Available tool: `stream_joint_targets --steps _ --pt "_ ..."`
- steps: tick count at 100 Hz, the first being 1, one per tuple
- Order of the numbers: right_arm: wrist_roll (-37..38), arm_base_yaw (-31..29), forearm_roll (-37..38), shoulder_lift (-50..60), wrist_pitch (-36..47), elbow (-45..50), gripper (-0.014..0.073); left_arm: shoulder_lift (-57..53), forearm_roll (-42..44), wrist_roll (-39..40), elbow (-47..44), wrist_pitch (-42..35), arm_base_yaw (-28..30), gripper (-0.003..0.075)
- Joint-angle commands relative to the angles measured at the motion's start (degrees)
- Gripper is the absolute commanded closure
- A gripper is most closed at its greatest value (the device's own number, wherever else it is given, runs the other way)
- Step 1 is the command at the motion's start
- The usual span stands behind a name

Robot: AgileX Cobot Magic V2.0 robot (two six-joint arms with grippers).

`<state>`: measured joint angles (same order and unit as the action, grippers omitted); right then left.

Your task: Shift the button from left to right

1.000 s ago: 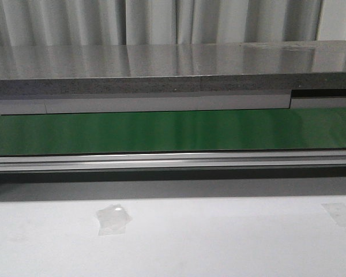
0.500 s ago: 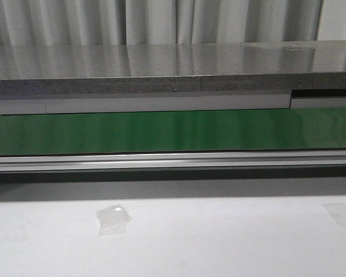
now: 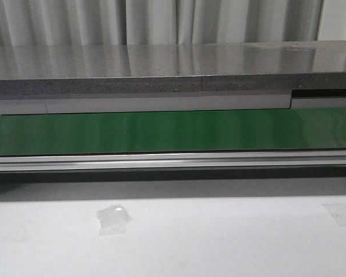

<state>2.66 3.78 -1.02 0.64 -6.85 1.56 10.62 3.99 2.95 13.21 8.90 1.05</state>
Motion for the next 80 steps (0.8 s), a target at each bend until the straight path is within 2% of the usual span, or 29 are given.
stream_joint_targets --steps 1,39,64,80 --pt "-0.3 0.1 0.6 1.0 4.9 -0.9 0.0666 -1.6 3.3 4.6 -1.4 -6.0 -0.5 0.074" --pt "-0.3 0.1 0.6 1.0 4.9 -0.9 0.0666 -12.9 3.8 7.5 -11.6 -6.9 -0.6 0.074" --pt "-0.3 0.1 0.6 1.0 4.8 -0.9 0.0666 -12.8 4.2 7.9 -15.8 -14.0 -0.9 0.074" --pt "-0.3 0.1 0.6 1.0 4.8 -0.9 0.0666 -12.8 5.1 7.9 -15.8 -14.0 -1.9 0.074"
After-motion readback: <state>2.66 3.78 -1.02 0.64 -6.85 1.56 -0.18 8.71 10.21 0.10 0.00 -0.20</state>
